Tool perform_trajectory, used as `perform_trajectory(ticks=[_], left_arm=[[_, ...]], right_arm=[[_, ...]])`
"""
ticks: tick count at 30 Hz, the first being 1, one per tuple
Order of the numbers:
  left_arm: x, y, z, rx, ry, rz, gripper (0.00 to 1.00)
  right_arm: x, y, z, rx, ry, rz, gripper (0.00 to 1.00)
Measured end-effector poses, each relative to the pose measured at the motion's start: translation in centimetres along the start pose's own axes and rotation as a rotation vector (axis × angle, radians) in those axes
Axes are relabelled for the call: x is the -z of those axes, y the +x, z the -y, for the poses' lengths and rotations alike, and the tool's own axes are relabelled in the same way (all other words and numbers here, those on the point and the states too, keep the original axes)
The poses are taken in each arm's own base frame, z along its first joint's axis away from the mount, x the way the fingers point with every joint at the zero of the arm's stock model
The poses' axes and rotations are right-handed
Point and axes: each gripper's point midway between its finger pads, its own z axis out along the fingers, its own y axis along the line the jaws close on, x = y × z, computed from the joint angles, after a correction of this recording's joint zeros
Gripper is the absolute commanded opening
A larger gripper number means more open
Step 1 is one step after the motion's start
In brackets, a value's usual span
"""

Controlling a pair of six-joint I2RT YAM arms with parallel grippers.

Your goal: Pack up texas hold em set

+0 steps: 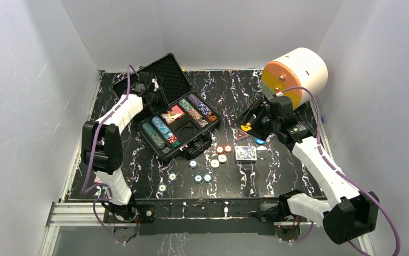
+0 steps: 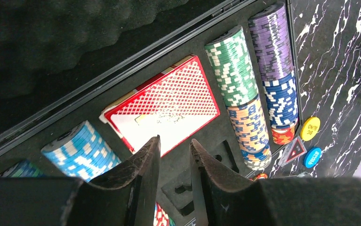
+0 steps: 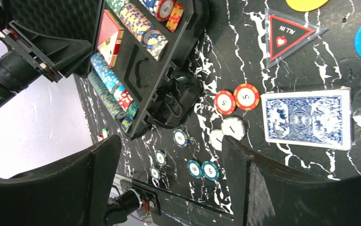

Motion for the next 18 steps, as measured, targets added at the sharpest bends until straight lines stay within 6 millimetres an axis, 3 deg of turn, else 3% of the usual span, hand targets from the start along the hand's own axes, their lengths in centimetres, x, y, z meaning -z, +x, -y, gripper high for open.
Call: perform_trajectory(ticks=[6,9,13,18], left_arm=[[-1.9,1.1,-0.5,0.007,0.003,-0.043,0.27],[-2.7,1.8,-1.0,0.010,-0.008,-0.062,0.28],[-2.8,1.6,-0.8,0.004,-0.001,-0.053,0.30],[-2.7,1.5,-0.5,-0.015,0.009,-0.046,0.39]], right_arm=[[-0.7,-0.1,1.2,0.023,0.046,0.006,0.91],[-1.6,0.1,2.7,0.045,0.110,-0.012,0.98],[-2.6,0.7,5.1,0.098,0.197,-0.052,0.98],[-2.9,0.4,6.2,0.179,0.236,-0.047,0.98]])
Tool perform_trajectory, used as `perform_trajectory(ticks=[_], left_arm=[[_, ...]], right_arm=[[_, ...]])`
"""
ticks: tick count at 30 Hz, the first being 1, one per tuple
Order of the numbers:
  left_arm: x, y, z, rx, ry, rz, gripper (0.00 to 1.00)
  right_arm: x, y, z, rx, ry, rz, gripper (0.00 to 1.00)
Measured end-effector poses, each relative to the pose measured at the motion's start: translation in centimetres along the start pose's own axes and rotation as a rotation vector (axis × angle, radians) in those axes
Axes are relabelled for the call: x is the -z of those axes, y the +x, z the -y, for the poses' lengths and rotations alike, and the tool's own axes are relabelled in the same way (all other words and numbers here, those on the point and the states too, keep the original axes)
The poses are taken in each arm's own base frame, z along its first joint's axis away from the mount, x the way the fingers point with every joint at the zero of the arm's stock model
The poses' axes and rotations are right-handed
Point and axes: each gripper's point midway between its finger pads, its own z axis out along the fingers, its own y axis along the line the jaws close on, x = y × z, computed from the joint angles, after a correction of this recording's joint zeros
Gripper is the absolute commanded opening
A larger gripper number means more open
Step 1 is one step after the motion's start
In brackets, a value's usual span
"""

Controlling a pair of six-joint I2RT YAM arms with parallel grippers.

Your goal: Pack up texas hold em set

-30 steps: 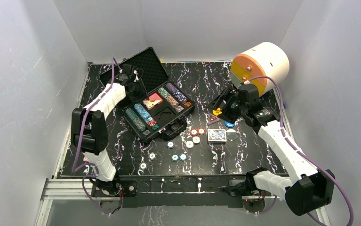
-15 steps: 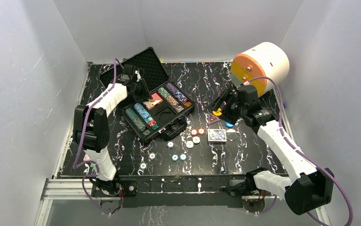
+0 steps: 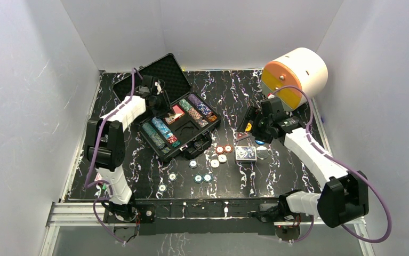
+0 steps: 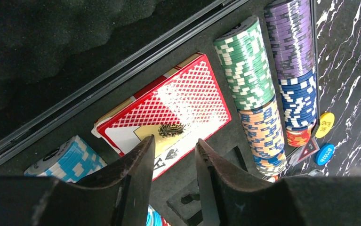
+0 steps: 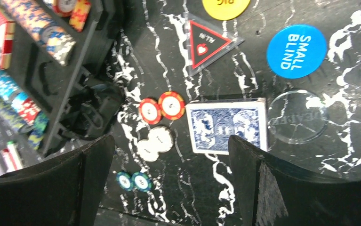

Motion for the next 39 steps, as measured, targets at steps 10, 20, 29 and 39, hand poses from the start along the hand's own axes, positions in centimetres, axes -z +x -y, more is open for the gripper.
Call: perform_trajectory(ticks=[10,20,29,39], left_arm=[[6.3,0.1,2.2,-0.101,0.117,0.087,0.61],[16.6,1.1,3.6,-0.170,0.239,0.330,0.92],[17.4,3.2,1.5,-0.141,0.201,0.352,0.97],[16.2,4.6,0.9,-0.114,0.200,0.306,0.97]], right_arm=[[-3.3,2.7,2.9,0.125,0.165,-0.077,0.97],[-7.5,2.5,4.9,0.194,0.336,-0.111,0.91],[-9.5,0.4,4.8,0.232,0.399,-0.082,0.92],[-8.8,1.3,5.7,0.242,0.433,-0.125,0.97]])
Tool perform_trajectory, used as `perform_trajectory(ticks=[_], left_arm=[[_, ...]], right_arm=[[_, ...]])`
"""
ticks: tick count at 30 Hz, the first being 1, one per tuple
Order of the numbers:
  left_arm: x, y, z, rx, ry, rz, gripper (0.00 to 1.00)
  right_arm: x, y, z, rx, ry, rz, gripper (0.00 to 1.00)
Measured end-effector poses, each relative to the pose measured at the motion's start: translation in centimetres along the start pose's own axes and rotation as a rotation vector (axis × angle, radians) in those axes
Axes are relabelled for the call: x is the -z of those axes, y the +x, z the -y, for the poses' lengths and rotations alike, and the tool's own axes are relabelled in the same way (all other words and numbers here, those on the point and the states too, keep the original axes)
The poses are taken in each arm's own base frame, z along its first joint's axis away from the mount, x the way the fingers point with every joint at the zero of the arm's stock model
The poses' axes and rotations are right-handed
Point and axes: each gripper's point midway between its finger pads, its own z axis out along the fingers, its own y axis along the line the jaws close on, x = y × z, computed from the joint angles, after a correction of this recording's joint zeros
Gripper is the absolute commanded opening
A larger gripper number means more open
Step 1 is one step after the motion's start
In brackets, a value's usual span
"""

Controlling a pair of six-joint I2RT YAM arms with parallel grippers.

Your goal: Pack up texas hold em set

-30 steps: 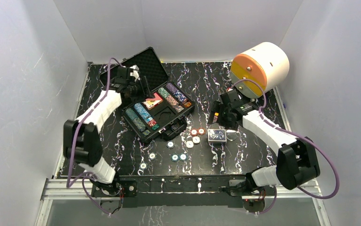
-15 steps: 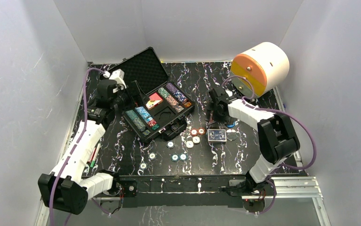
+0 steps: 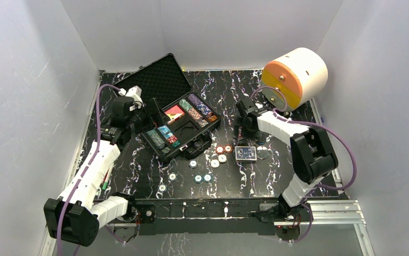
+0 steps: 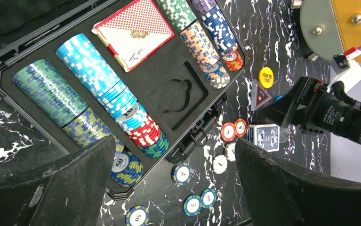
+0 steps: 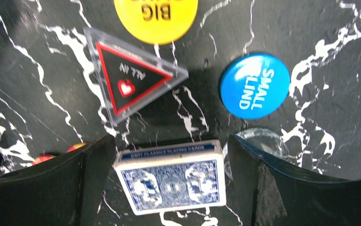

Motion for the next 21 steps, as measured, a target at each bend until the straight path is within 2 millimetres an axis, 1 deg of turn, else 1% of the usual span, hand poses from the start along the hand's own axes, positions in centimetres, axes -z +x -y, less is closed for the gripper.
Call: perform_trajectory(ticks=[4,8,13,17,21], left_arm=[[-0.1,0.1,0.1,0.010,0.007,-0.003,0.97],[-0.1,0.0,0.3,0.016,0.015,0.000,0.97],[-0.1,0.1,0.4,0.019,0.019,-0.002,0.98],[-0.1,0.1,0.4,0.020,0.019,-0.003,0.98],[-0.1,0.1,0.4,0.021,0.018,-0.003,0.98]], right_arm=[[0.9,1.4,0.6,-0.023,-0.014,-0.013,0.94],[1.2,1.9,1.5,-0.100,0.023,-0.007,0.95],[0.7,2.8,2.6,-0.261,0.105,-0.008,0.98],[0.8,3.5,3.3,-0.451,0.178,-0.017,0.98],[0.7,4.6,3.6,-0.621,0.221,-0.035,0.98]])
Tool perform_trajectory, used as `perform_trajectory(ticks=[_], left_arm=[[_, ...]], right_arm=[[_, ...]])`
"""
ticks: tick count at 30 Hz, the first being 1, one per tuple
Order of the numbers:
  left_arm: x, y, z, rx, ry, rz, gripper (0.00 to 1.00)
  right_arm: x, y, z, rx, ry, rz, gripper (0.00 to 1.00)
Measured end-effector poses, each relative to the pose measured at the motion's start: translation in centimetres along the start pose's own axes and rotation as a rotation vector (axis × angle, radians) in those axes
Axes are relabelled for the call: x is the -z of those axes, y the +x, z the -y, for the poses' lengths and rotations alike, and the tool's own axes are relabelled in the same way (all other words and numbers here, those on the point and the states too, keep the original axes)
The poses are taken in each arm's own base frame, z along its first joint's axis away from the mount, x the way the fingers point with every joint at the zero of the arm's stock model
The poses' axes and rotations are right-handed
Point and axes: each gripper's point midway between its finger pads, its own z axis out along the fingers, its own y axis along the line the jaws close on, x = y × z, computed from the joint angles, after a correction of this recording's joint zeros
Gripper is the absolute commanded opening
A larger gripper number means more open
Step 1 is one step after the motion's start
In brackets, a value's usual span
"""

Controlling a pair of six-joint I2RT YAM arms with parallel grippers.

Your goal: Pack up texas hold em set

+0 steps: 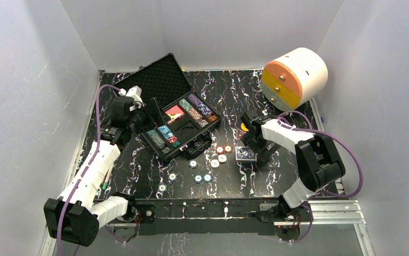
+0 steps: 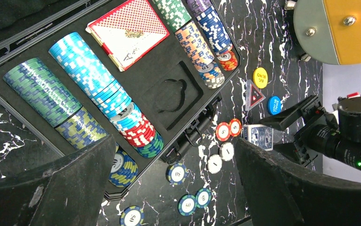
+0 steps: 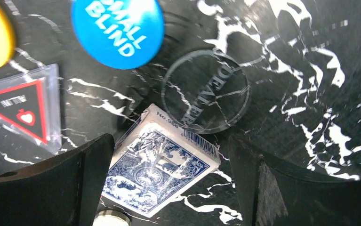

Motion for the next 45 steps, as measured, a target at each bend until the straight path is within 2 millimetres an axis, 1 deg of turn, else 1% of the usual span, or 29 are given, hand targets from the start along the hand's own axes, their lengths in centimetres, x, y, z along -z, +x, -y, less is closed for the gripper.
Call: perform_trajectory(ticks=[4,10,14,17,19,21,23,27,30,32,34,36,38,40,43,45], left_arm=[[0.0,0.0,0.0,0.002,-0.001,0.000,0.98],[0.0,0.1,0.1,-0.004,-0.003,-0.001,0.98],[-0.1,0.2,0.2,-0.007,-0.002,-0.004,0.98],[-0.2,0.4,0.2,-0.009,-0.002,-0.009,0.98],[-0.2,0.4,0.2,-0.009,-0.002,-0.011,0.98],[-0.2,0.5,0.3,-0.009,-0.001,-0.013,0.98],[-0.3,0.5,0.3,-0.008,0.000,-0.016,0.98],[-0.3,0.7,0.7,-0.001,0.023,-0.027,0.98],[-0.5,1.0,1.6,0.010,0.073,-0.041,0.98],[-0.8,1.7,2.3,0.026,0.115,-0.065,0.97],[-1.3,2.8,2.9,0.047,0.154,-0.099,0.97],[-1.9,4.2,3.3,0.064,0.179,-0.139,0.97],[-2.5,6.1,4.1,0.069,0.200,-0.194,0.97],[-3.1,7.8,5.2,0.061,0.224,-0.247,0.96],[-3.7,10.3,7.6,0.025,0.280,-0.310,0.95],[-4.0,11.6,9.2,0.010,0.322,-0.334,0.94]], right_arm=[[-0.5,1.4,0.8,-0.144,0.023,-0.046,0.98],[-0.1,2.2,0.0,-0.292,0.006,-0.104,0.98],[0.1,2.8,-0.4,-0.344,-0.001,-0.139,0.92],[0.2,3.1,-0.6,-0.363,-0.007,-0.162,0.85],[0.2,3.4,-0.7,-0.370,-0.010,-0.177,0.79],[0.3,3.6,-0.7,-0.371,-0.012,-0.187,0.70],[0.3,3.6,-0.8,-0.371,-0.015,-0.191,0.67],[0.4,3.6,-0.9,-0.372,-0.036,-0.191,0.65],[0.6,3.5,-0.9,-0.367,-0.056,-0.185,0.64],[0.8,3.4,-0.9,-0.359,-0.080,-0.178,0.64],[1.5,3.1,-1.0,-0.350,-0.120,-0.174,0.64],[2.5,2.9,-1.5,-0.324,-0.182,-0.177,0.64],[3.5,2.8,-2.4,-0.294,-0.250,-0.192,0.64],[4.3,3.1,-3.3,-0.254,-0.309,-0.217,0.64],[5.1,4.0,-4.0,-0.203,-0.356,-0.272,0.63],[5.6,4.6,-4.5,-0.180,-0.387,-0.312,0.62]])
